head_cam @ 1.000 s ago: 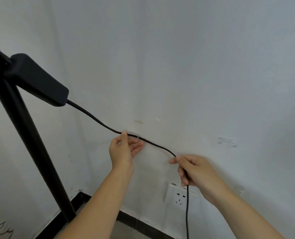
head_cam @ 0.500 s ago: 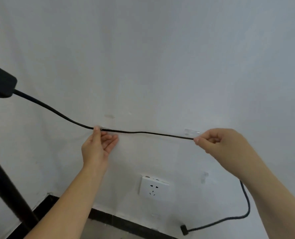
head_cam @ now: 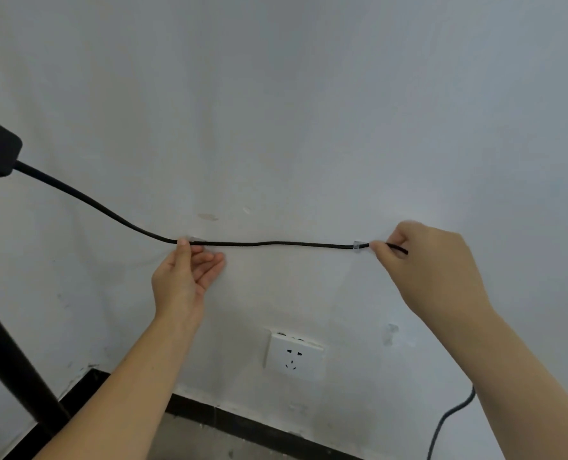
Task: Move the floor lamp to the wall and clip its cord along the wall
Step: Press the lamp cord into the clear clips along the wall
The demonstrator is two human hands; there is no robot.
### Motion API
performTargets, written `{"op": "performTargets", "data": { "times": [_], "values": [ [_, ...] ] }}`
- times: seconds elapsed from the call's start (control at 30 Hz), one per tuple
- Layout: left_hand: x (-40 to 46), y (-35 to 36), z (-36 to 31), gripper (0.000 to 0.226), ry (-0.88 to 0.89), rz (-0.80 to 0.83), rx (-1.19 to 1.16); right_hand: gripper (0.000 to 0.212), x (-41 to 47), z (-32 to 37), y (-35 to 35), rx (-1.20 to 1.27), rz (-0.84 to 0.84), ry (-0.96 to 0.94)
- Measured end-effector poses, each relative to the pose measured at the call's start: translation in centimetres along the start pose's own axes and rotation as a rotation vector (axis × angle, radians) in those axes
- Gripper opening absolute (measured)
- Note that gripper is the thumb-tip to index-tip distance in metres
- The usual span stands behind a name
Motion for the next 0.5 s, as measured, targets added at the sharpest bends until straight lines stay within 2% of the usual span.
{"op": "performTargets", "data": {
  "times": [0.07,0.23,0.37,0.5],
  "values": [
    [0.0,0.0,0.1,0.032,-0.004,0.01,-0.007,0.035,-0.7,-1.8,0.5,0.135,0.004,0.072],
    [0.0,0.2,0.5,0.032,-0.036,0.042,-0.07,0.03,-3.9,-5.7,4.7,0.6,0.189,0.309],
    [-0.3,0.2,0.8,0.031,-0.064,0.067,-0.1,0.036,-7.0,-5.2,9.2,0.978,0.333,0.407],
    [-0.5,0.2,0.8,0.029,-0.048,0.1,-0.023,0.039,-11.3,-4.8,13.1,1.185,0.527,0.512]
  ]
}}
Point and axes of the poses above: each hand's wrist, its own x-axis towards the middle knuckle, its own y-axis out of the palm, z = x × y, the point moved 8 cm from there along x, towards the middle knuckle, and after that the axes turned 3 degrees about -x, right-handed, at the moved point
